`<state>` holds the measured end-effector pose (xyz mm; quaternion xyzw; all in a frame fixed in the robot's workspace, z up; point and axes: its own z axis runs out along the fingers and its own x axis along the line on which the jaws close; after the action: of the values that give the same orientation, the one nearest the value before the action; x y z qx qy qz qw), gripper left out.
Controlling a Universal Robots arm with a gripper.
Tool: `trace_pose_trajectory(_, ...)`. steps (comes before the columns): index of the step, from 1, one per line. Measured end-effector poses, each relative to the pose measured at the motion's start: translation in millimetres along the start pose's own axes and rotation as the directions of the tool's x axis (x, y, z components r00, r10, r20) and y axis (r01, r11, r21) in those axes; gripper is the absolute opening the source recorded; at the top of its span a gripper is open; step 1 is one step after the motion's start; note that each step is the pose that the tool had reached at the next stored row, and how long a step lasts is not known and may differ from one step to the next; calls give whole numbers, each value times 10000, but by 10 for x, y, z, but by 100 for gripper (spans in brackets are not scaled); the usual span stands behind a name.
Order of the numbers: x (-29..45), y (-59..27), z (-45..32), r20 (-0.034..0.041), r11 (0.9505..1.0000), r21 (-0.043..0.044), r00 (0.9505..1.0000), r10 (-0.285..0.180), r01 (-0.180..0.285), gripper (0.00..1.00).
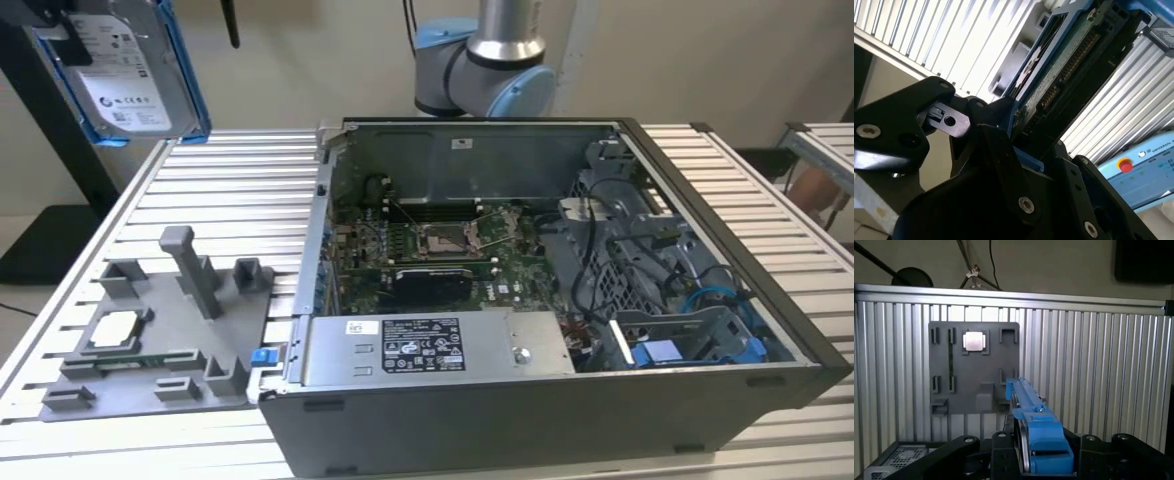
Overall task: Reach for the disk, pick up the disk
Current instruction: 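Pick up the disk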
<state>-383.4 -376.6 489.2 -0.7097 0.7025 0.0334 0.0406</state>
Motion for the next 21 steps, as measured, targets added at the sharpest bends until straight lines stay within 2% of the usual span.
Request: trace_pose_trajectory(21,34,-602,3,1,10000,-8,10000,1,-1,0)
